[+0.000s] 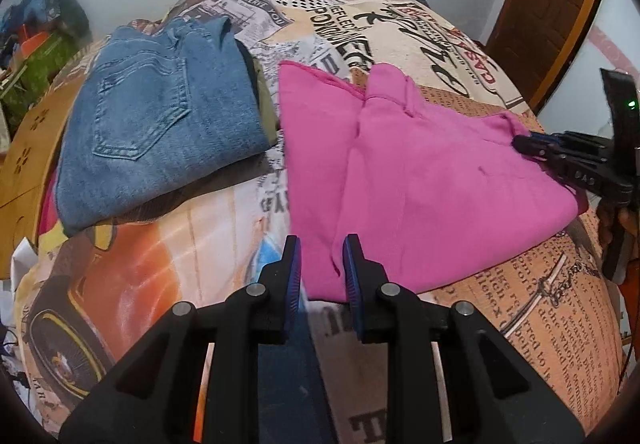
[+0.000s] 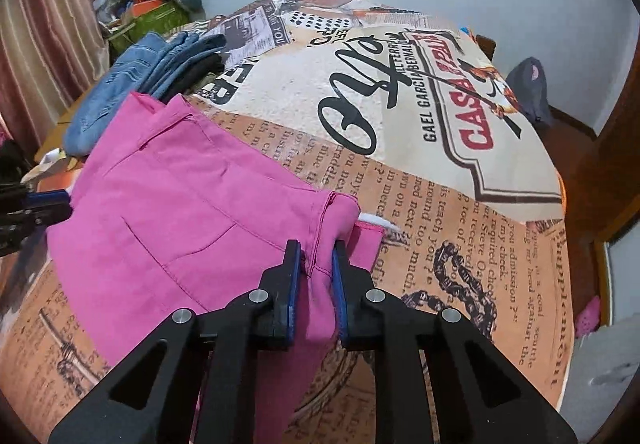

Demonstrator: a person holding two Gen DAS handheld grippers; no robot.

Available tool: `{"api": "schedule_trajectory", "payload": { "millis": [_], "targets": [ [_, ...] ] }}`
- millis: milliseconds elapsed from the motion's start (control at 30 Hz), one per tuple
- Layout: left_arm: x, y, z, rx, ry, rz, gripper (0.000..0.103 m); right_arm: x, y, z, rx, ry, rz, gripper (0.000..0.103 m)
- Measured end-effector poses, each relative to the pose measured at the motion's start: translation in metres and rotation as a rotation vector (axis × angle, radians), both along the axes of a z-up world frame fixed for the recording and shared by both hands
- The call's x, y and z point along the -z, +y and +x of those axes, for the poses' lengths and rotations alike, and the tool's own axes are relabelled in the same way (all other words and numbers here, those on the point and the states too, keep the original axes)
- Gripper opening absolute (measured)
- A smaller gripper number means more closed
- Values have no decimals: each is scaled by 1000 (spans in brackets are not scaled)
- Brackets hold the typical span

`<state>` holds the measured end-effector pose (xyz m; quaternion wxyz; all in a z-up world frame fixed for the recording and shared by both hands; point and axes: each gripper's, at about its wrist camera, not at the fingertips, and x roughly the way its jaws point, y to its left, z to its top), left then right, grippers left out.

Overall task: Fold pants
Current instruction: 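Grasp the pink trousers' edge with the left gripper while the right gripper pinches the folded edge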

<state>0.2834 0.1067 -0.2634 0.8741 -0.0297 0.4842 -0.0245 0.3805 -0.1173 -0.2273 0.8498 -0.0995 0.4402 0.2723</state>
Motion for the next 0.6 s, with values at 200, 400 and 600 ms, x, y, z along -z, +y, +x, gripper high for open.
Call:
{"api": "schedule_trajectory", "payload": {
  "millis": [200,400,600],
  "targets": [
    [-10,6,-7,-12,3,-5,23,-22,-7,-8,26,-35,7,16],
    [-33,8,-19,-17,-48,-7,23,-50,-17,-27,40,-74,32,18],
    [-44,12,-19,-9,-57,-48,27,-70,-26,-45,97,-137,21,46]
  ]
}}
